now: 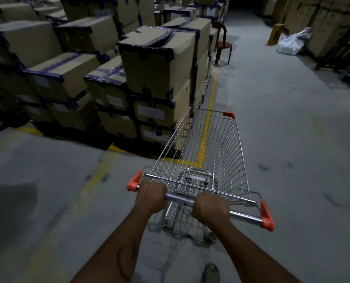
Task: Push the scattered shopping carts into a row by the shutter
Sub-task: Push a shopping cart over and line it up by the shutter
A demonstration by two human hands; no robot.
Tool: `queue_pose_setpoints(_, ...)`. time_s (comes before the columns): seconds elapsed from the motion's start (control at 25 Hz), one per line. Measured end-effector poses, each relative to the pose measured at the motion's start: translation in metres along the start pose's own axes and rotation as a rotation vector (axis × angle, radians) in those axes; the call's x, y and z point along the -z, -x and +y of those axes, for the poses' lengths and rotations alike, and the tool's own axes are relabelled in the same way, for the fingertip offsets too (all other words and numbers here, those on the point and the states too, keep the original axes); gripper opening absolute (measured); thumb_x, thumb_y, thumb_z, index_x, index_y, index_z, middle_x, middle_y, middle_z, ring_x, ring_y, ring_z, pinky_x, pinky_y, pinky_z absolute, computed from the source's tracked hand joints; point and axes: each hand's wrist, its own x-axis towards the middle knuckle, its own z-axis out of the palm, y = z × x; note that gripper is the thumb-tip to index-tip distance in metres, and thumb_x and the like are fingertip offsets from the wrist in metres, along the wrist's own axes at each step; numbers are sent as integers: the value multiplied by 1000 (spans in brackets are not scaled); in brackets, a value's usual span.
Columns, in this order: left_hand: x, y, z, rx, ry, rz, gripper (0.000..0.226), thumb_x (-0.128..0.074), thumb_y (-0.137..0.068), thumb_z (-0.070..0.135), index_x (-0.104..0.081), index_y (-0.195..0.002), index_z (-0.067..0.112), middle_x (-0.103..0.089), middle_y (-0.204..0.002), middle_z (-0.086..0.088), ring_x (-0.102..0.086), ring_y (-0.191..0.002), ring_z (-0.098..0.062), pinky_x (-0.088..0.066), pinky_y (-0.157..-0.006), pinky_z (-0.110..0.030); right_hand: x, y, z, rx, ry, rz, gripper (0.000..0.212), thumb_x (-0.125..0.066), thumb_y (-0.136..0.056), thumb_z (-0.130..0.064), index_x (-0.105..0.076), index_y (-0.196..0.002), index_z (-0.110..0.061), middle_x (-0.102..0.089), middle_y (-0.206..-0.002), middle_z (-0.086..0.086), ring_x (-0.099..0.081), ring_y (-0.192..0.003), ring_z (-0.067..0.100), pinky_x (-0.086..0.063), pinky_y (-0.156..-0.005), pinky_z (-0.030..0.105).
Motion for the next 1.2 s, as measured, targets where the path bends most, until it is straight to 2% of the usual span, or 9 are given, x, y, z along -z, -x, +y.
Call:
queue_pose_setpoints(0.08,-4,39,2,1,-20,-46,12,-59,-80,34,-64,-85,25,-54,-76,7,-56,-73,-18,-42,-95,-44,-12,38,-8,11,8,-8,29,-57,-80,-40,-65,-99,-18,-71,-97,4,-68,-88,27,-51,-72,37)
queue_pose_setpoints(0.16,-3,72,9,28,-28,-149,23,-63,-78,41,-67,-93,24,-61,-83,4,-53,-75,-17,-44,-83,-38,-21,76,-14,26,31,-1,30,-57,-82,-39,-65,-101,-17,-71,-101,6,-68,-92,29,-52,-76,38)
queue_pose_setpoints(0.28,-7,122,38,-8,-3,-269,42,-73,-73,48,-69,-104,21,-70,-98,-1,-64,-88,-20,-48,-80,-37,-32,134,-19,13,23,-15,31,-56,-81,-35,-66,-103,-17,-72,-105,6,-69,-97,30,-53,-80,39)
queue_pose_setpoints(0.36,-17,164,65,-64,-15,-190,39,-71,-73,49,-71,-100,20,-71,-95,-2,-68,-91,-22,-49,-79,-35,-37,172,-21,9,16,-8,31,-55,-80,-34,-66,-103,-17,-72,-105,5,-69,-96,29,-53,-81,38)
queue_pose_setpoints(0.56,-46,264,95,-88,26,-16,39,-59,-70,50,-73,-91,20,-74,-84,-4,-71,-81,-25,-51,-70,-30,-57,272,-19,2,38,-18,28,-57,-80,-35,-68,-99,-17,-71,-94,4,-69,-82,28,-57,-80,41)
queue_pose_setpoints(0.76,-64,351,109,-102,9,-89,34,-62,-71,52,-72,-85,22,-72,-81,-1,-69,-80,-23,-44,-65,-30,-70,369,-41,-6,10,-49,27,-58,-83,-32,-67,-103,-16,-72,-99,5,-69,-89,28,-56,-78,37)
queue_pose_setpoints(1.0,-80,458,90,-141,-9,-163,35,-62,-68,49,-73,-87,22,-72,-84,1,-68,-81,-22,-48,-68,-30,-101,482,-97,-69,-32,-45,32,-55,-85,-33,-66,-110,-16,-71,-110,7,-68,-99,30,-53,-79,39)
queue_pose_setpoints(1.2,-107,561,61,-200,-135,-106,31,-60,-74,47,-72,-89,23,-70,-87,1,-66,-82,-22,-47,-76,-35,-132,583,-171,-114,-65,-21,22,-58,-85,-32,-67,-97,-16,-71,-90,3,-69,-80,25,-57,-72,35)
